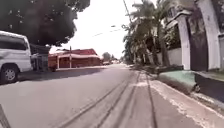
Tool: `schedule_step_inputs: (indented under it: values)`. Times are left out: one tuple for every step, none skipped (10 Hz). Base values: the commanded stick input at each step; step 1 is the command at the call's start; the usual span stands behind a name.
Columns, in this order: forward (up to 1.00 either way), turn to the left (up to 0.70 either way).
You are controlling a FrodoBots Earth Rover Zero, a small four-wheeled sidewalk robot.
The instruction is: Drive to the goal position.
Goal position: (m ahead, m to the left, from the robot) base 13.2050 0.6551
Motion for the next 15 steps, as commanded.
schedule_step_inputs:
  values:
    - [1.0,0.0]
    - [1.0,0.0]
    - [1.0,0.0]
    - [1.0,0.0]
    - [1.0,0.0]
    - [1.0,0.0]
    - [1.0,0.0]
    - [1.0,0.0]
    - [1.0,0.0]
    - [1.0,0.0]
    - [1.0,0.0]
    - [1.0,0.0]
    - [1.0,0.0]
    - [1.0,0.0]
    - [1.0,0.0]
